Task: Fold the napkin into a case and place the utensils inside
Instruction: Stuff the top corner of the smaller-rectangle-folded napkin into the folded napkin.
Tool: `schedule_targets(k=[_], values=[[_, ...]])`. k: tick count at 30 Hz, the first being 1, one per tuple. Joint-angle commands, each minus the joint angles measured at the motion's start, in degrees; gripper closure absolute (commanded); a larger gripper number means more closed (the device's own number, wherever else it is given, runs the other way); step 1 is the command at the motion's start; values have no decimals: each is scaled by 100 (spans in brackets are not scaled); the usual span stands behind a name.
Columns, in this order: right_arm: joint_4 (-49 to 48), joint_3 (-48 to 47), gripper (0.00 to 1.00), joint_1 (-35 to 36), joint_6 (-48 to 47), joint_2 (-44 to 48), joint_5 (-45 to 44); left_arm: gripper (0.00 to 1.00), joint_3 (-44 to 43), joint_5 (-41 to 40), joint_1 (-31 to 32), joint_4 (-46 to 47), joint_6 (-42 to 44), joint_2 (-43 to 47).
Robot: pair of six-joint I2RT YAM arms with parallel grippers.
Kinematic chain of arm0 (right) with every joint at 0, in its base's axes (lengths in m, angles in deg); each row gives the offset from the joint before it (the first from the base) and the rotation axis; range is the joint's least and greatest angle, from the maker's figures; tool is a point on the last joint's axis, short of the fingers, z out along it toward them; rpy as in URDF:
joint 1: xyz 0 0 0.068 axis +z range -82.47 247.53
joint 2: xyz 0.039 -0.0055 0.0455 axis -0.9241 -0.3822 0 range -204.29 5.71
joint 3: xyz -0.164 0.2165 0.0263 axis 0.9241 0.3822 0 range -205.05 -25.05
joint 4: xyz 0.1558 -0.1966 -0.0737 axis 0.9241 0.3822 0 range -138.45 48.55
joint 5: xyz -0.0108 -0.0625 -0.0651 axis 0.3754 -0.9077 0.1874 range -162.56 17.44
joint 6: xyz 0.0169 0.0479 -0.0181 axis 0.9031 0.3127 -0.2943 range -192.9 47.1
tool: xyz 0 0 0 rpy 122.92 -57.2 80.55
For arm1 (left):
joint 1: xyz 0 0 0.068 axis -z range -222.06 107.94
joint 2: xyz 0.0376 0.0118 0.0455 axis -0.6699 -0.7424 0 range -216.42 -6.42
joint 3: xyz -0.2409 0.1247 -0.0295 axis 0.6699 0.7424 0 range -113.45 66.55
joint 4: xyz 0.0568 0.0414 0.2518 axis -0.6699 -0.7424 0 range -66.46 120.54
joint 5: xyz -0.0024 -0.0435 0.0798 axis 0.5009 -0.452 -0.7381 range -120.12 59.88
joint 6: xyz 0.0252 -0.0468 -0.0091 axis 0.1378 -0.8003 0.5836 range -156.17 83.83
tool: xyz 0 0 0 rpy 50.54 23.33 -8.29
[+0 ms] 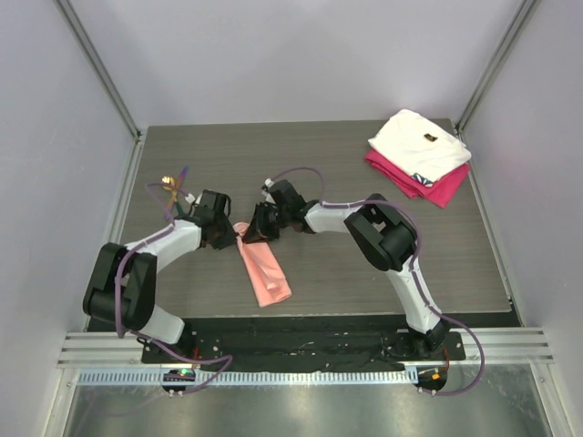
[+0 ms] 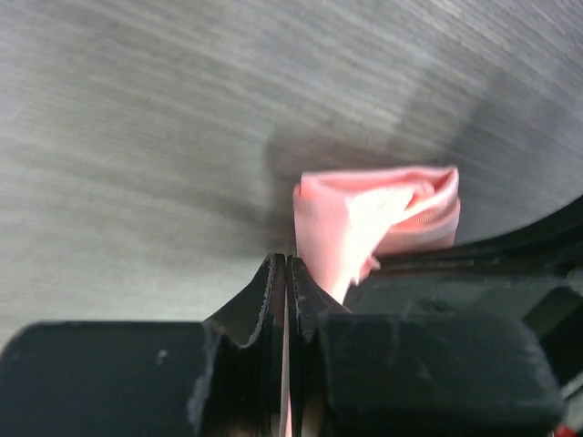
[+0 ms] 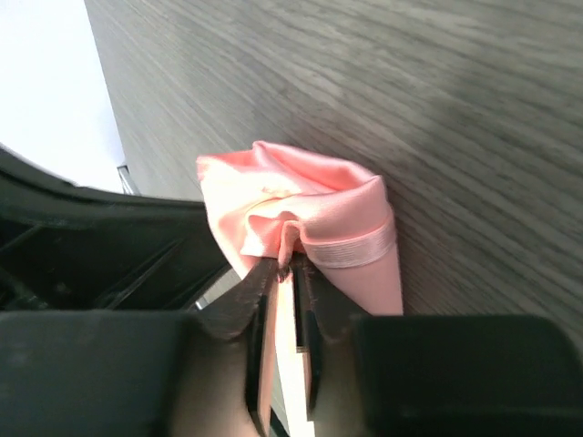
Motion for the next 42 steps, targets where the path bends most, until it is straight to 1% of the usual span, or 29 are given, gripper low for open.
schedule_targets(k=[1,2,4,7,11,13,15,18,23,24,25,28,33,40,42], values=[[608,-27,71,47,-703,456,-337,83,-149,-238,24,-604,336,793],[809,16,69,38,-731,536,-345,79,-211,-204,24,-666,406,881],[819,78,66,12,-749,703,-293,72,-290,-203,41,-798,468,1066],[819,131,65,-24,-775,800,-223,68,-404,-212,137,-948,547,1146],[819,113,64,-85,-793,906,-205,67,-580,-370,401,-1053,661,936],[811,70,59,-85,-819,897,-205,67,-650,-493,576,-1097,670,787],[811,-62,56,-94,-793,810,-152,67,-651,-546,621,-1089,609,751],[811,-238,54,-103,-749,661,-213,69,-616,-625,621,-1097,425,803],[750,-563,55,-94,-565,397,-258,75,-537,-906,630,-1185,214,1084],[714,-572,57,-94,-529,379,-275,77,-510,-950,621,-1194,196,1180],[705,-581,58,-103,-503,335,-310,82,-493,-985,621,-1177,187,1216],[705,-712,59,-94,-441,238,-293,89,-440,-1021,621,-1159,187,1234],[916,-792,59,-50,-546,168,-416,89,-431,-863,621,-1133,196,1137],[1390,-906,59,55,-836,142,-908,89,-448,-792,621,-1097,204,1111],[1391,-959,61,64,-819,89,-908,90,-466,-775,621,-1106,196,1085]])
